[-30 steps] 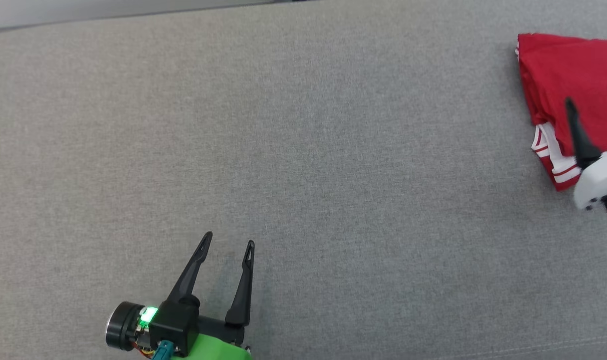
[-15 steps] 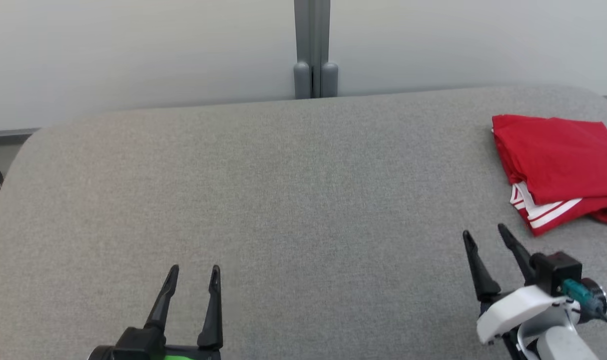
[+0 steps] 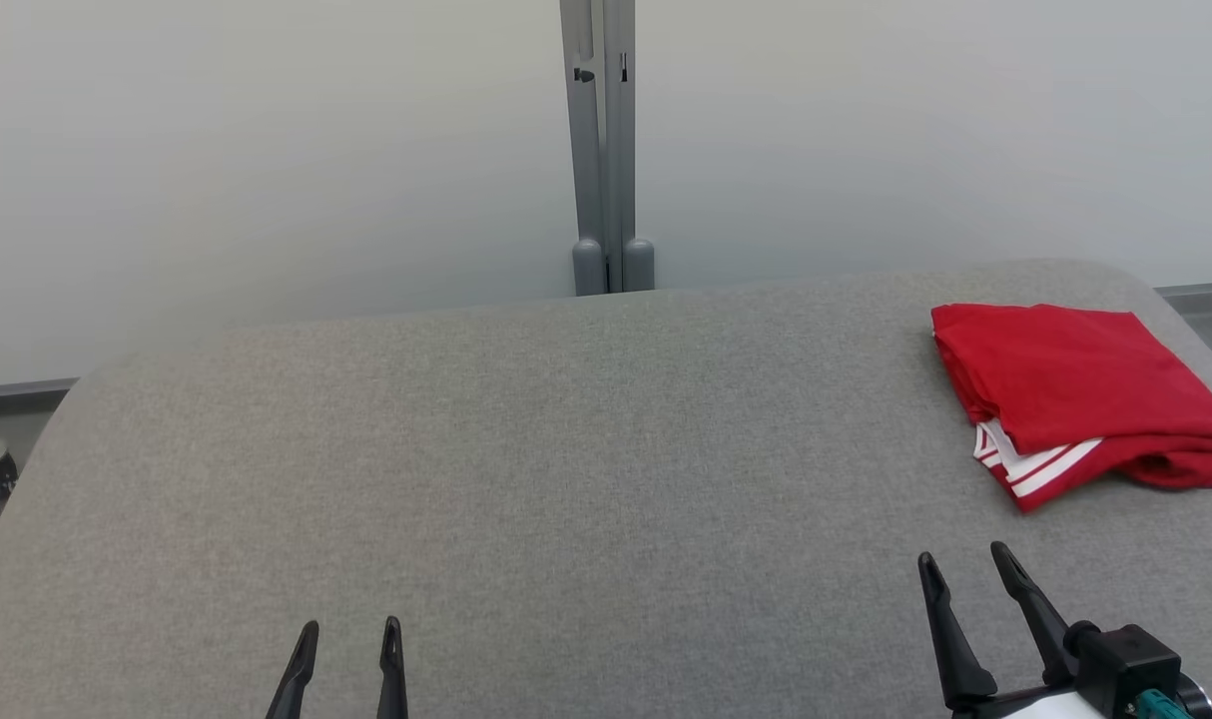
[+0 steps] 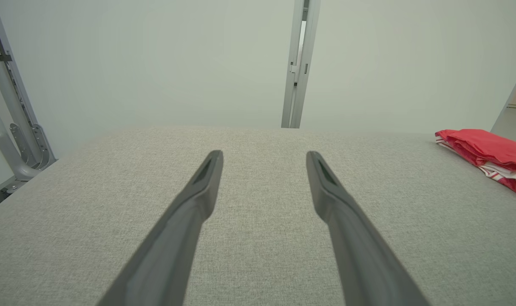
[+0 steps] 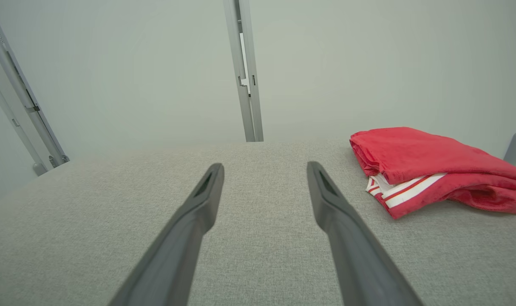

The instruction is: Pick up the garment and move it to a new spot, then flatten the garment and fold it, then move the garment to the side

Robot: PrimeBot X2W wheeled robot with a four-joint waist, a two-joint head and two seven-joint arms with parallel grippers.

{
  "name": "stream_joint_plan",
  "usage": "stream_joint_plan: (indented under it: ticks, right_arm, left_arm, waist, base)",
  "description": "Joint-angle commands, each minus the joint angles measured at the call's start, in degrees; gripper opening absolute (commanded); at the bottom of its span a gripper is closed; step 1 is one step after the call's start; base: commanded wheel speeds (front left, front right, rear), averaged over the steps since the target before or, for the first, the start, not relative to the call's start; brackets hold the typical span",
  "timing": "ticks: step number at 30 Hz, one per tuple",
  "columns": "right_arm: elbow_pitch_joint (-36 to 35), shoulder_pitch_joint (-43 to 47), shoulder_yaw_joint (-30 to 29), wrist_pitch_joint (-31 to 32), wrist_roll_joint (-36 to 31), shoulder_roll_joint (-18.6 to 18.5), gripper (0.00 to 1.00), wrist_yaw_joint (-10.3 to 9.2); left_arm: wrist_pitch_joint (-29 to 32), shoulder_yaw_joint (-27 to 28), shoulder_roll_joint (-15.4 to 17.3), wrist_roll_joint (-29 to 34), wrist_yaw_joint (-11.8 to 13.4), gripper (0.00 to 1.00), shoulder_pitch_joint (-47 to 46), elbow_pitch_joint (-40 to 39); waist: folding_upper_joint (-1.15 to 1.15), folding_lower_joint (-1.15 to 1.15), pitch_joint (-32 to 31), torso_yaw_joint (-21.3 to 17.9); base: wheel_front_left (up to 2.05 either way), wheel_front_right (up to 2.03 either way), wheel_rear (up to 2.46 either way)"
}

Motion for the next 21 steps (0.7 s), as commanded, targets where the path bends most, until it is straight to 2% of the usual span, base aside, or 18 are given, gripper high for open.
stream_joint_plan:
  ticks: [1,21]
  right_arm:
    - [-0.5,0.9,0.3,-0.1,0.2,-0.3,1.00,-0.08]
    - [-0.6,2.3,0.6,-0.1,0.4,-0.4,1.00,-0.08]
  left_arm:
    - [0.0,0.4,0.1,-0.2,0.2,1.00,1.0,0.0]
    - [0.0,1.3,0.1,1.6,-0.1,1.00,2.2,0.7]
  waist:
    - [0.00,0.00,-1.1,-0.6]
    - [0.00,0.00,-2.6,0.1]
  base:
    - [0.00,0.00,0.00]
    - [0.00,0.00,0.00]
